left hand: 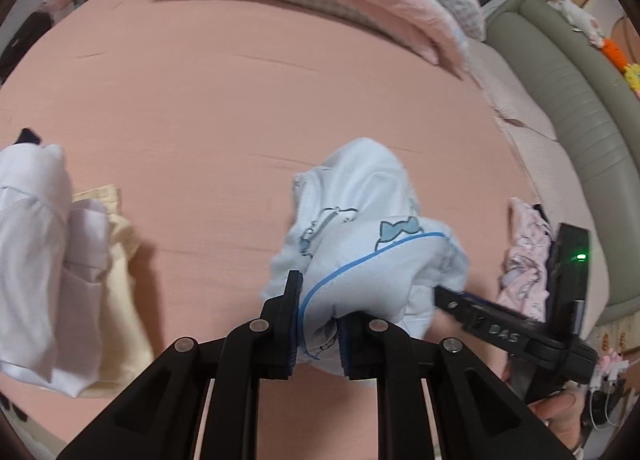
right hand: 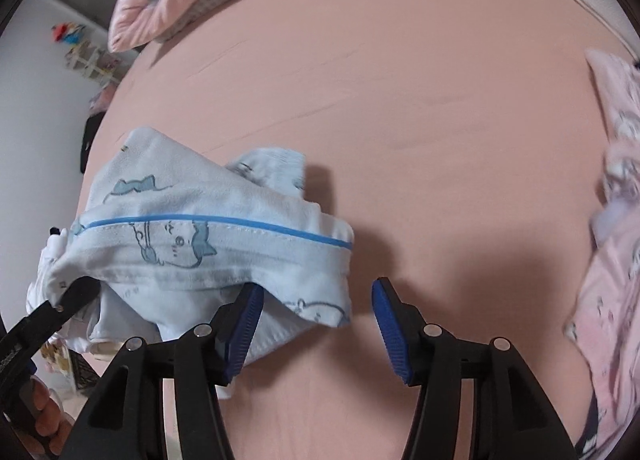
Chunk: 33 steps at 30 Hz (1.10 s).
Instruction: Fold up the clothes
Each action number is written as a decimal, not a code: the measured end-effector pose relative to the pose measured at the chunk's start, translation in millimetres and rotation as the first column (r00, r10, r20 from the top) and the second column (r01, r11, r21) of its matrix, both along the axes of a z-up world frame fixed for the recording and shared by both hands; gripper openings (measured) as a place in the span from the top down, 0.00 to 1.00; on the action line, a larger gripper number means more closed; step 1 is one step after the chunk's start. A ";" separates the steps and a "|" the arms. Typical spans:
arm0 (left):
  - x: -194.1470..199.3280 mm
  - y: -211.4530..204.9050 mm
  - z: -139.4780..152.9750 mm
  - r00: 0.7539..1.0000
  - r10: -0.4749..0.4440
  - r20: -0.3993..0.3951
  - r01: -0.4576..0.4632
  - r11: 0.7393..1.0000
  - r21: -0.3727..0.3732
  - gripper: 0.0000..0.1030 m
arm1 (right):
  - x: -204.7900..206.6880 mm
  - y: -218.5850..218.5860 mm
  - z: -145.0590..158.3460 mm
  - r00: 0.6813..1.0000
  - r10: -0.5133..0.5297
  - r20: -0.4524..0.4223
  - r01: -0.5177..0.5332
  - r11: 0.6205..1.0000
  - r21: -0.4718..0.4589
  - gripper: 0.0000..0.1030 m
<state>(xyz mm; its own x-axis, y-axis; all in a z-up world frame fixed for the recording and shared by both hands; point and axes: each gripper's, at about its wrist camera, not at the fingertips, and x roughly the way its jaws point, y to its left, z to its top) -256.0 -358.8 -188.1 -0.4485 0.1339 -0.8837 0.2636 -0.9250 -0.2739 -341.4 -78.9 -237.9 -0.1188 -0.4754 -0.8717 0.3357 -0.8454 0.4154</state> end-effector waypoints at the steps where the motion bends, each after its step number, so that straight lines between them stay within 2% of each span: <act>1: 0.8 -3.3 -1.2 1.000 0.007 0.005 -0.007 1.000 0.004 0.87 | -0.1 -3.3 0.9 1.000 0.010 -0.014 -0.010 1.000 -0.005 0.46; 3: 2.6 -9.6 -3.4 1.000 0.022 0.013 -0.022 1.000 0.012 0.87 | 0.0 -9.8 2.9 0.999 0.028 -0.041 -0.029 0.999 -0.015 0.49; 4: 3.8 -11.1 -3.8 1.000 0.026 0.015 -0.026 1.000 0.011 0.87 | 1.9 -11.7 6.0 0.998 0.032 -0.053 -0.034 0.999 -0.030 0.64; 6: 5.1 -12.5 -4.3 0.999 0.029 0.023 -0.029 1.000 0.006 0.87 | 4.5 -13.0 11.7 0.997 0.035 -0.074 -0.039 0.998 -0.053 0.83; 7: 5.8 -13.2 -4.5 0.999 0.030 0.027 -0.030 1.000 0.004 0.87 | 5.3 -12.6 14.2 0.996 0.033 -0.083 -0.039 0.997 -0.061 0.89; 8: 6.4 -13.7 -4.7 0.999 0.030 0.031 -0.030 1.000 0.002 0.87 | 6.0 -12.3 16.8 0.995 0.032 -0.092 -0.039 0.997 -0.069 0.91; 10: 7.2 -12.2 -3.9 0.999 0.015 0.039 -0.016 1.000 0.006 0.87 | 7.6 -12.8 23.9 0.994 0.037 -0.101 -0.045 0.995 -0.083 0.91; 13: 6.3 -6.9 0.9 0.998 -0.023 0.054 0.024 1.000 -0.007 0.86 | 7.9 -13.4 40.3 0.994 0.037 -0.107 -0.055 0.984 -0.167 0.91; 14: 6.8 -4.3 4.9 0.998 -0.031 0.049 0.031 0.999 -0.015 0.84 | 5.6 -12.4 44.9 0.994 0.037 -0.104 -0.057 0.979 -0.197 0.91; 15: 7.0 -1.9 9.9 0.998 -0.038 0.040 0.038 0.999 -0.016 0.78 | 5.9 -13.6 49.2 0.994 0.041 -0.103 -0.062 0.975 -0.213 0.91; 16: 8.9 -1.5 14.0 0.999 -0.043 0.030 0.044 0.999 -0.009 0.71 | 6.4 -15.0 53.6 0.994 0.046 -0.102 -0.068 0.971 -0.228 0.91; 17: 10.5 -0.6 18.3 0.999 -0.050 0.021 0.050 0.999 -0.003 0.49 | 7.8 -17.4 58.9 0.993 0.053 -0.108 -0.078 0.969 -0.234 0.91; 18: 10.7 1.8 22.8 0.998 -0.058 0.015 0.058 0.998 -0.003 0.23 | 9.5 -20.3 61.5 0.991 0.063 -0.116 -0.089 0.967 -0.238 0.91; 19: 10.9 4.2 26.4 0.998 -0.062 0.011 0.062 0.998 -0.011 0.16 | 11.1 -23.0 63.9 0.990 0.073 -0.122 -0.101 0.965 -0.241 0.91; 22: 11.2 12.9 37.2 0.997 -0.079 -0.018 0.078 0.996 -0.044 0.15 | 15.7 -28.8 65.8 0.987 0.105 -0.122 -0.132 0.961 -0.244 0.91; 24: 11.5 22.8 39.3 0.992 -0.123 -0.031 0.121 0.990 -0.070 0.15 | 17.2 -31.2 66.3 0.985 0.130 -0.109 -0.154 0.956 -0.251 0.91; 28: 15.5 47.7 32.4 0.973 -0.231 -0.024 0.222 0.957 -0.186 0.15 | 14.3 -35.5 66.1 0.985 0.159 -0.062 -0.170 0.941 -0.293 0.91; 30: 18.2 55.7 26.9 0.967 -0.253 -0.023 0.244 0.952 -0.183 0.15 | 14.8 -36.6 71.0 0.983 0.175 -0.049 -0.182 0.938 -0.295 0.91; 33: 17.7 58.6 20.0 0.973 -0.227 -0.038 0.221 0.967 -0.129 0.15 | 16.1 -42.5 78.1 0.978 0.200 -0.050 -0.206 0.938 -0.280 0.91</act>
<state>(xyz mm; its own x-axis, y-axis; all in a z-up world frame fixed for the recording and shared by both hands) -238.3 -300.1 -168.1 -0.4654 0.1275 -0.8759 0.0344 -0.9862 -0.1618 -325.3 -121.3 -159.8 -0.0102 -0.7176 -0.6964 0.4990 -0.6072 0.6184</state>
